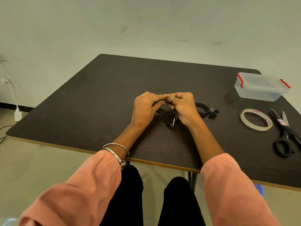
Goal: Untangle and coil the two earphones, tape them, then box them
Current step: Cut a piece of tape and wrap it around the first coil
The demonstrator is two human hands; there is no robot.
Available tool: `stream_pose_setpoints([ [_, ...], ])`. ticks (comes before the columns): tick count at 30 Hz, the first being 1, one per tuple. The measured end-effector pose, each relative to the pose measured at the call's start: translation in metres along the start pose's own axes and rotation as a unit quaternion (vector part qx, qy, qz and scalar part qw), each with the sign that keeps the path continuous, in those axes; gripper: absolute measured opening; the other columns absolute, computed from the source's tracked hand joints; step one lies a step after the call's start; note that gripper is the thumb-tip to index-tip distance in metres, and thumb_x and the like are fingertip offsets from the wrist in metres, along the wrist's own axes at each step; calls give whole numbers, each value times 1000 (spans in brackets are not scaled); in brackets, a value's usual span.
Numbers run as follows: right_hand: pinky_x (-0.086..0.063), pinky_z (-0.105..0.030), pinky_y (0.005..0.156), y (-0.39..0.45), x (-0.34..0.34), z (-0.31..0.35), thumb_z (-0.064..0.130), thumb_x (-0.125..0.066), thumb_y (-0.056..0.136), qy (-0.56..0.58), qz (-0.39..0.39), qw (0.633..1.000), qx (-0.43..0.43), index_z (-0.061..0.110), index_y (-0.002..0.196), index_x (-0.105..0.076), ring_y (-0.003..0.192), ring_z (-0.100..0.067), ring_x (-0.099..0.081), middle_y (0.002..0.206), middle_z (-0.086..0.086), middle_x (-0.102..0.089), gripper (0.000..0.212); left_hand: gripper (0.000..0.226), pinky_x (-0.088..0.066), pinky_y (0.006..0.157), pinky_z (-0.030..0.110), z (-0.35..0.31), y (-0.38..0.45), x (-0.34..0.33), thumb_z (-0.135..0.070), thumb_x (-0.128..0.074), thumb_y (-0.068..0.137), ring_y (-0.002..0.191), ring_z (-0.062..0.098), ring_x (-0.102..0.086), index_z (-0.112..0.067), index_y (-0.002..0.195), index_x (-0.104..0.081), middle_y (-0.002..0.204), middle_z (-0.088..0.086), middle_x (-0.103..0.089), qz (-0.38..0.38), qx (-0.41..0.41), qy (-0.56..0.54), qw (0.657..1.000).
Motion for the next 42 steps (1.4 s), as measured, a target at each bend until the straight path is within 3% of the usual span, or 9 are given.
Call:
stream_pose_setpoints([
  [5,-44,-18,49,-4,6,1,2,-65,87,19,-11,999,-46,1,139,-34,65,-11,-65,91,-16,-68,61,19,-52,66,31,-12,-1,-5,-12,-69,82,76,21,-62,-8,100,-73,80,4,-71,-1,-85,96,992],
  [9,-51,-27,68,0,6,2,1,-71,82,24,50,998,-34,10,148,-21,80,-22,-66,85,-14,-73,83,12,-49,66,37,-7,5,-9,-12,-67,85,79,26,-59,-4,93,-71,83,9,-69,7,-50,141,989],
  [12,-56,-33,84,2,7,4,-6,-71,79,-75,76,994,15,17,150,-17,83,-21,-67,93,-16,-68,92,16,-44,77,37,2,8,-20,-17,-55,94,94,28,-53,-5,99,-66,96,10,-65,90,20,154,984],
  [16,-52,-27,66,1,8,15,-2,-70,79,-262,65,954,129,27,139,-37,63,-12,-52,104,-7,-59,74,22,-27,86,33,19,5,-31,-30,-40,100,105,23,-43,-19,92,-57,96,-2,-57,200,124,106,966],
  [22,-41,-12,56,-4,0,21,-1,-66,77,-335,87,905,245,23,112,-54,62,-10,-47,107,0,-56,45,31,-25,99,35,31,2,-32,-33,-38,102,83,9,-47,-20,81,-57,69,-6,-48,265,228,-44,936],
  [29,-44,-17,78,-9,-4,26,8,-74,77,-384,68,850,354,15,99,-64,87,-2,-55,97,0,-63,25,41,-42,100,52,39,0,-30,-63,-49,70,99,25,-63,-29,77,-72,87,4,-71,246,299,-169,907],
  [33,-47,-17,77,-10,-2,27,13,-77,76,-398,60,831,384,15,96,-70,87,-8,-60,92,-1,-68,20,24,-44,100,52,37,1,-26,-45,-62,81,95,19,-67,-26,79,-76,86,2,-75,219,315,-192,903],
  [38,-44,-4,81,-9,1,30,10,-75,77,-372,42,832,409,9,93,-76,86,-4,-63,90,-3,-74,16,13,-49,82,28,30,4,-20,-17,-67,87,80,9,-64,-9,82,-75,83,9,-73,173,350,-242,888],
  [42,-53,-16,79,-13,2,31,8,-75,76,-356,28,832,426,6,90,-76,85,-14,-70,89,-7,-75,14,15,-47,78,24,32,5,-19,-16,-69,84,75,10,-63,-5,76,-75,77,8,-72,159,375,-250,878],
])
Point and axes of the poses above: each hand's wrist, its own y-axis towards the middle knuckle, its own x-axis out of the back of the hand, z = x × y, the point moved 6 cm from there along y, towards the middle knuckle
